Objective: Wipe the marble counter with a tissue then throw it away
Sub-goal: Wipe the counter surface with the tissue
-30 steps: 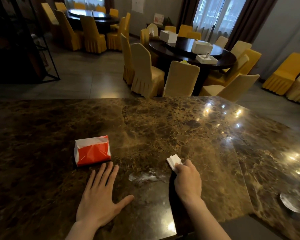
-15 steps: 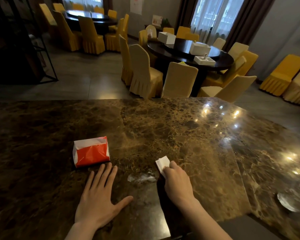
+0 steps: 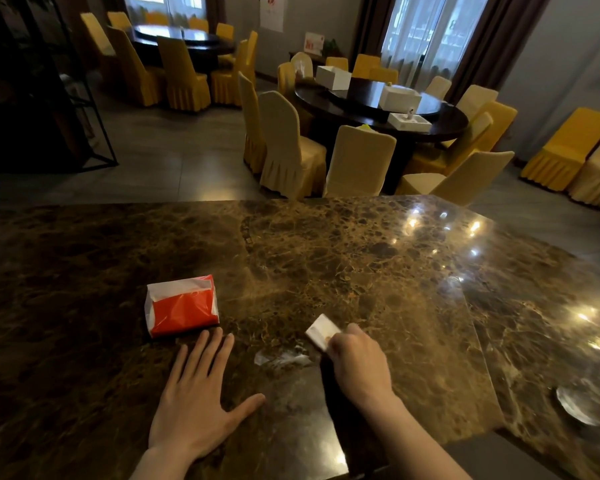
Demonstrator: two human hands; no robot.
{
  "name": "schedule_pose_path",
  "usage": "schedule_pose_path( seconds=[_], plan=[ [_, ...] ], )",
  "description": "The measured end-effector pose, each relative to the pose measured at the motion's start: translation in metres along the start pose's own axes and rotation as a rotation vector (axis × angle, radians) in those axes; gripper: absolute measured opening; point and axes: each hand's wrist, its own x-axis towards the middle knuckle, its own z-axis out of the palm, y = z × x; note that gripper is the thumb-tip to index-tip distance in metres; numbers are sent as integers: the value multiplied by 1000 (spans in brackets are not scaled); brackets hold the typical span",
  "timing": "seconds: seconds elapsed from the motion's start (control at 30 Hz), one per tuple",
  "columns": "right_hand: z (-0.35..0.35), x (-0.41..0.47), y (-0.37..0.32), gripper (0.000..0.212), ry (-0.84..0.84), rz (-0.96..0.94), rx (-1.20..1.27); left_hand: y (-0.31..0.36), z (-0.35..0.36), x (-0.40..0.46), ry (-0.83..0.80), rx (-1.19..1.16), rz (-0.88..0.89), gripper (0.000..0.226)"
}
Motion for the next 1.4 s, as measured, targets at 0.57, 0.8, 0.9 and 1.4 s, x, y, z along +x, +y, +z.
schedule_pose_path(
  seconds=[0.57,0.8,0.9,1.4],
  plan=[
    [13,-10,-26,14,97,65,74,-5,8,1,37,-9,3,116],
    [-9,4,5,12,247,227,265,-5,9,1,50,2,-4,117],
    [-6,2,-3,24,170,124,195,-5,9,1,55,-9,-1,117],
    [6,-7,-35,30,-94,-217,-144,-1,2,0,10,1,-15,121]
  ],
)
